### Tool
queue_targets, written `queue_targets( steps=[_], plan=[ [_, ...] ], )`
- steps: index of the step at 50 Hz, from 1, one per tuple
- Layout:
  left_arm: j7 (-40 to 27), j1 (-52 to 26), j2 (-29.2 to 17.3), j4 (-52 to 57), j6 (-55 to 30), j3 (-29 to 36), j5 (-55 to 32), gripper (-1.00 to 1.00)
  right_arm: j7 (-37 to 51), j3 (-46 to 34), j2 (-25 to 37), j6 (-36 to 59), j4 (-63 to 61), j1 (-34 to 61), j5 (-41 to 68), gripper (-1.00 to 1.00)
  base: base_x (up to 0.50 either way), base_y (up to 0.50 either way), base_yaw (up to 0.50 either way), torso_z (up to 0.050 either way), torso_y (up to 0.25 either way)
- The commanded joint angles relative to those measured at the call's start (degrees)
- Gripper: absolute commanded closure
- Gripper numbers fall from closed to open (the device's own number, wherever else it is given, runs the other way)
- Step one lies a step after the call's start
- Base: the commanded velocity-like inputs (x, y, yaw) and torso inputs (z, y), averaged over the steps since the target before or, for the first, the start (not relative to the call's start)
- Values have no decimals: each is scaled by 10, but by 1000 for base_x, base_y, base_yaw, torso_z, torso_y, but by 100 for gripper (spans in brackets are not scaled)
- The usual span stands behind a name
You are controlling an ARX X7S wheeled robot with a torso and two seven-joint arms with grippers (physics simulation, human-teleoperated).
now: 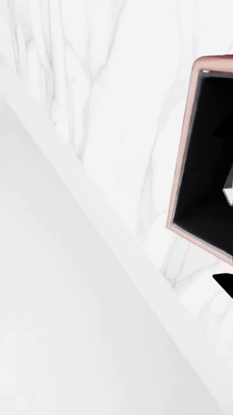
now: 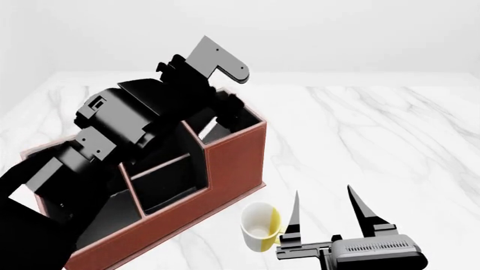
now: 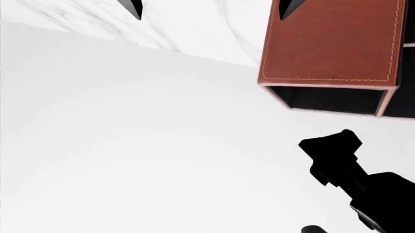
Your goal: Pick up the book and place it in the right compartment of the caddy.
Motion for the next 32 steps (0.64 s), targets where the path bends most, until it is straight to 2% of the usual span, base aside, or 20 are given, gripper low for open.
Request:
queue_targets(
  steps=[1,3,6,7,8,10,11,15,17,18,19,25,26,27,32],
  plan=[
    [-80,43,-57,165,18,-80,-11,-100,-7,17,-6,-1,-6,-3,-6,-100,0,0,0,0,0],
    [-105,73,-84,227,25,-109,-35,-100,-6,17,-6,-1,-6,-3,-7,-100,0,0,0,0,0],
    [-176,148,-123,325,52,-197,-104,-100,-3,18,-5,-7,-10,-5,-9,-100,0,0,0,0,0],
    [-211,186,-139,359,57,-240,-150,-100,-3,17,-4,-14,-8,-6,-10,-100,0,0,0,0,0],
    [-212,187,-140,361,56,-241,-151,-100,-3,16,-3,-23,-8,-8,-11,-100,0,0,0,0,0],
    [-245,239,-157,407,94,-276,-160,-100,-2,16,1,-44,-12,-13,-14,-100,0,0,0,0,0],
    [-273,298,-173,456,137,-307,-159,-100,-1,17,3,-51,-16,-17,-15,-100,0,0,0,0,0],
    [-322,428,-205,527,176,-360,-214,-100,4,25,12,-86,-34,-32,-12,-100,0,0,0,0,0],
    [-305,508,-212,560,235,-376,-192,-100,7,30,17,-102,-46,-41,-13,-100,0,0,0,0,0],
    [-305,509,-212,561,236,-376,-191,-100,7,30,17,-102,-46,-41,-13,-100,0,0,0,0,0],
    [-304,595,-219,599,294,-407,-182,-100,13,35,22,-103,-64,-52,-26,-100,0,0,0,0,0],
    [-309,767,-223,684,427,-495,-144,-100,28,45,32,-139,-92,-78,-46,-100,0,0,0,0,0],
    [-308,769,-224,684,428,-495,-144,-100,28,45,32,-140,-92,-78,-46,-100,0,0,0,0,0],
    [-292,812,-219,704,464,-511,-118,-100,32,47,35,-162,-96,-87,-51,-100,0,0,0,0,0],
    [-252,900,-188,714,550,-540,-79,-100,47,49,41,-220,-104,-111,-76,-100,0,0,0,0,0]
  ],
)
